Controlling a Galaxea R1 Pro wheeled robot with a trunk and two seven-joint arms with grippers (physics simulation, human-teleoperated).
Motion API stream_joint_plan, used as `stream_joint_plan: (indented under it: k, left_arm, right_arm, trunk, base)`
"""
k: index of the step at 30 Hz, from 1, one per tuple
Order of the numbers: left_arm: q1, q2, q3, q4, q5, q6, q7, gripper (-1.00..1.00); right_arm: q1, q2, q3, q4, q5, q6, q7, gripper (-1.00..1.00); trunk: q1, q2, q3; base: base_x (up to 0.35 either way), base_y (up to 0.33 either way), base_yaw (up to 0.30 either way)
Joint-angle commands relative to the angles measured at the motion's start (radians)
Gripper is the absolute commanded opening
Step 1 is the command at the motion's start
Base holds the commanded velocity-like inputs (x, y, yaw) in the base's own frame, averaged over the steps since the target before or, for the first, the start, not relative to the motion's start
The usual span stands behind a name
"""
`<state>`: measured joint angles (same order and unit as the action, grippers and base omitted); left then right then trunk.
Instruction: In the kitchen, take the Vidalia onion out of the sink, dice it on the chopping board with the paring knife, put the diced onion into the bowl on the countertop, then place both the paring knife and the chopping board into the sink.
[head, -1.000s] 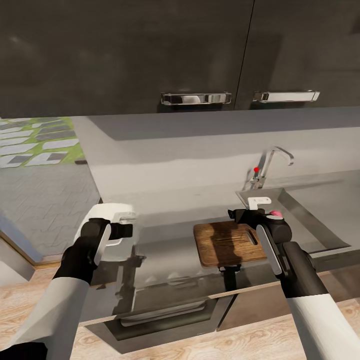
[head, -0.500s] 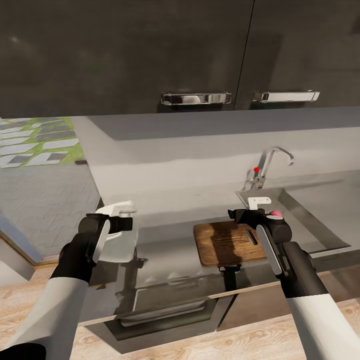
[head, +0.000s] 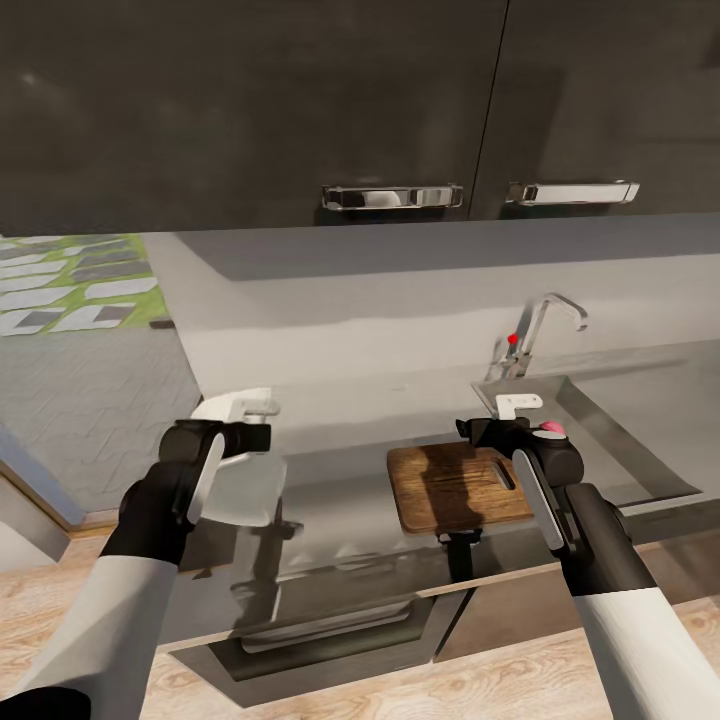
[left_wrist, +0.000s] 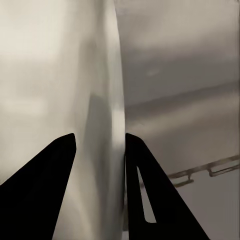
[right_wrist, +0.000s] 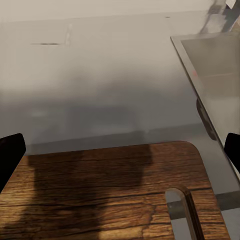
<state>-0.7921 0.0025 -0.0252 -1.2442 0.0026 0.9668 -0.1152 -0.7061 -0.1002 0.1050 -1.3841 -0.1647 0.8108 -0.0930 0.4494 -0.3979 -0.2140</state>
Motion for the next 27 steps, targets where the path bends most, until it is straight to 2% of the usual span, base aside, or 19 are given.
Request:
stream_joint_plan:
  k: [1,8,22,27]
  left_arm:
    - [-0.001,0.000,-0.002,-0.003,-0.001,0.004,-0.002,-1.00]
    - [-0.001,0.001,-0.006,-0.011,-0.001,0.004,-0.001,-1.00]
    - [0.000,0.001,-0.007,-0.012,-0.001,0.004,-0.002,-1.00]
    - [0.000,0.001,-0.007,-0.012,-0.001,0.004,-0.003,-1.00]
  right_arm:
    - [-0.001,-0.001,0.002,-0.001,-0.010,0.004,-0.010,1.00]
    - [-0.001,-0.001,0.002,-0.001,-0.010,0.004,-0.010,1.00]
    - [-0.001,-0.001,0.002,-0.001,-0.010,0.004,-0.010,1.00]
    - [-0.001,-0.001,0.001,-0.001,-0.010,0.005,-0.010,1.00]
  trunk:
    - [0.001,-0.002,-0.002]
    - [0.001,-0.002,-0.002]
    - [0.001,-0.002,-0.002]
    - [0.001,-0.002,-0.002]
  base:
    - [0.000,0.000,0.000]
    - [-0.085,0.000,0.000]
    - [-0.295,0.000,0.000]
    - [-0.139,0.000,0.000]
